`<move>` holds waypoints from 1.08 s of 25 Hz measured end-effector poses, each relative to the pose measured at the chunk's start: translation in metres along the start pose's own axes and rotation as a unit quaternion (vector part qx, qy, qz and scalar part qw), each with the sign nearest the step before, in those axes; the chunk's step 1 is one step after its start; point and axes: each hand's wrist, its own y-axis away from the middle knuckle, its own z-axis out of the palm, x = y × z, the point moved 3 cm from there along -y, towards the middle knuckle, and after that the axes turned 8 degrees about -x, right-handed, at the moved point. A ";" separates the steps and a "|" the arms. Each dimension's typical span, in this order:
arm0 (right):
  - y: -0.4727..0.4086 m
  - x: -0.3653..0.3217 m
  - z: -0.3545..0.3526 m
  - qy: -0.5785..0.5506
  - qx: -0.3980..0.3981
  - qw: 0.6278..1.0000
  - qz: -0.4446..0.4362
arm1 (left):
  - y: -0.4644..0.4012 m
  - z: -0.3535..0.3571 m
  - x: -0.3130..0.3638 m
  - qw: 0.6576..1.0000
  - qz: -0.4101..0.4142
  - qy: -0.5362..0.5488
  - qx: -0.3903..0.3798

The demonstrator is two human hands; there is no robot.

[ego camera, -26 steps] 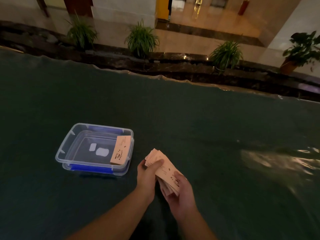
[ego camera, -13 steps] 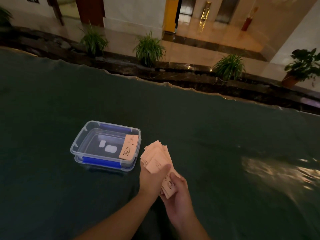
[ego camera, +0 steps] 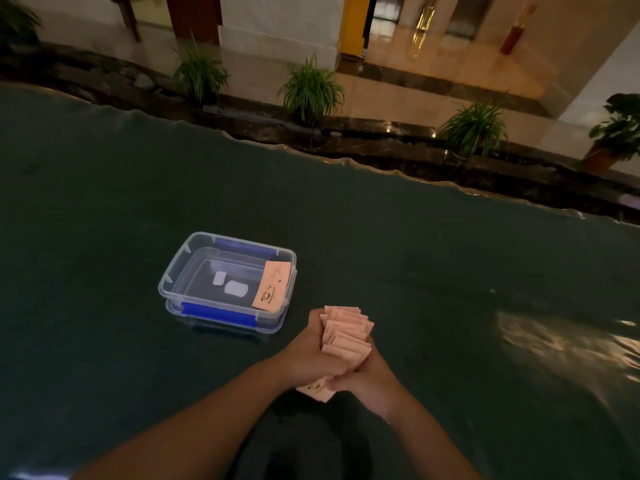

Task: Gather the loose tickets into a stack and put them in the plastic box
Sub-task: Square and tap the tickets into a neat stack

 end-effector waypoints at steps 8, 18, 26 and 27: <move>-0.013 0.010 0.018 0.090 0.059 0.993 -0.037 | -0.001 -0.010 -0.039 0.998 0.051 -0.046 0.009; -0.017 0.022 0.020 0.160 -0.033 0.987 -0.007 | 0.004 -0.014 -0.075 0.996 0.037 -0.077 0.016; -0.019 0.032 0.026 0.193 0.016 0.981 -0.006 | 0.000 -0.004 -0.068 0.994 0.006 -0.101 0.038; -0.018 0.031 0.025 0.191 0.013 0.982 -0.006 | 0.000 -0.005 -0.066 0.994 0.008 -0.103 0.037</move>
